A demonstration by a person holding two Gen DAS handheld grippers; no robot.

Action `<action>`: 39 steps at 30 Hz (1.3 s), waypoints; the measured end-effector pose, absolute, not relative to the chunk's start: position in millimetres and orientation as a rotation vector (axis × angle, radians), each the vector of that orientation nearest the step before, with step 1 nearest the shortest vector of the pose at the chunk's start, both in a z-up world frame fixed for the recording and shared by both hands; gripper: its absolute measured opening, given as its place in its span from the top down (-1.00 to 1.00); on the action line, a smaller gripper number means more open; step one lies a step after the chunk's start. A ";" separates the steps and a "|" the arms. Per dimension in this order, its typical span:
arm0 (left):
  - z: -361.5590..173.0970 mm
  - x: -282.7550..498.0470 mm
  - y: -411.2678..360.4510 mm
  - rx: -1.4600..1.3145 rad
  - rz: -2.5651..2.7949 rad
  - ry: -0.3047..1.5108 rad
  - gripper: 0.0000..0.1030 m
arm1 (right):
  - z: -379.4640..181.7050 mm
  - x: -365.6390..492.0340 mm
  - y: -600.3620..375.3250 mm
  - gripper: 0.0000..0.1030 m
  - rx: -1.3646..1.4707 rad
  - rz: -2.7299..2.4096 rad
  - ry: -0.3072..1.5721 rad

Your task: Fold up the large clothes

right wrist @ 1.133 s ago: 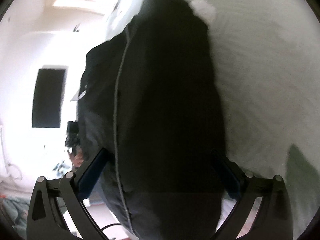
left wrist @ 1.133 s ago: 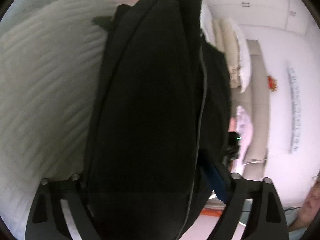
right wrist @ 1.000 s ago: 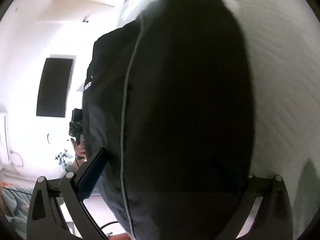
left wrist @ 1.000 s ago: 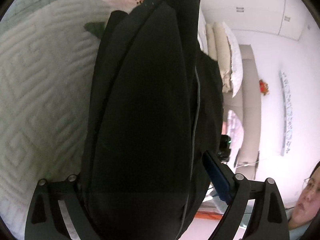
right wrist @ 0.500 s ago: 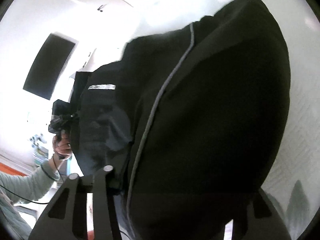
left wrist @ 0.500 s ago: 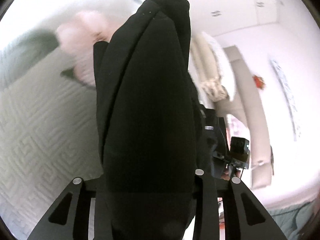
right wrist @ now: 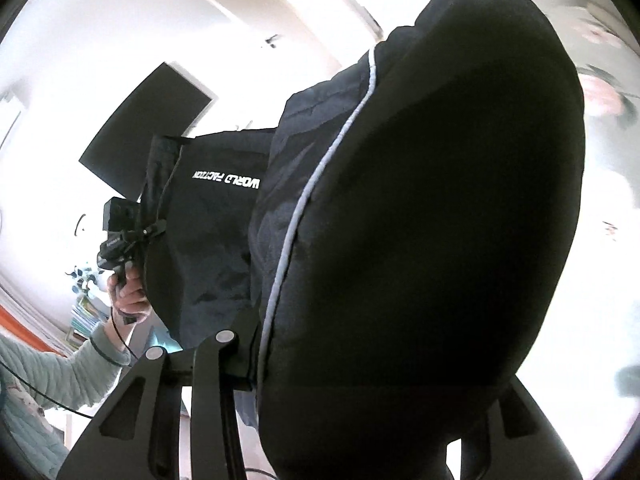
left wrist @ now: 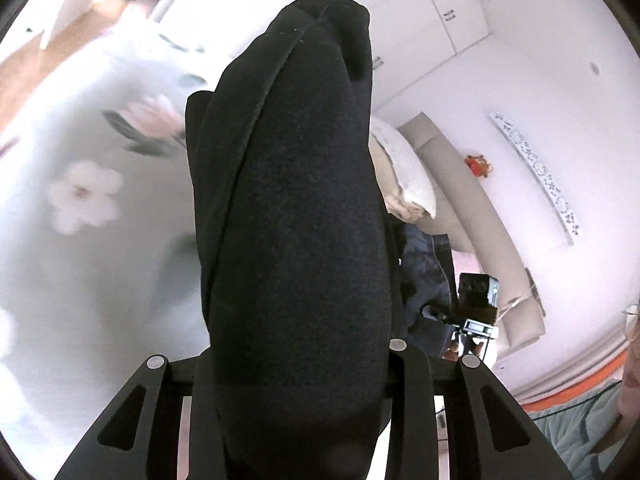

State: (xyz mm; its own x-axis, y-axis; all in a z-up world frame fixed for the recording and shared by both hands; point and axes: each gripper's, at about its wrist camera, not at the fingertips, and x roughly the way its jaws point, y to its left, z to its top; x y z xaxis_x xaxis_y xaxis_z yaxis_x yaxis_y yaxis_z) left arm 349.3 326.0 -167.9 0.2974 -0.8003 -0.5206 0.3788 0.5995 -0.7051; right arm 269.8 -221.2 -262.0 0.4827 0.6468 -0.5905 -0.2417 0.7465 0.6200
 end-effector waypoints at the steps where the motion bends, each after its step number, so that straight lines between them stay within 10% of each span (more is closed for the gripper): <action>1: -164.2 351.7 345.6 -0.502 -0.814 0.982 0.29 | -264.0 271.4 -213.5 0.09 0.496 0.575 0.919; 17: -341.3 398.1 525.1 -0.675 -0.601 1.146 0.25 | -419.1 365.4 -78.7 0.09 0.593 0.457 1.155; 24: -435.2 409.3 586.2 -0.956 -0.546 1.265 -0.43 | -477.1 364.2 -140.8 -0.32 0.783 0.295 1.220; 33: -353.2 384.6 625.3 -0.660 -0.358 1.197 -0.42 | -440.4 323.8 -173.8 -0.59 0.721 -0.045 1.245; 39: -262.7 348.0 517.5 -0.324 -0.480 1.097 -0.43 | -346.2 349.8 -61.2 -0.59 0.288 0.023 1.142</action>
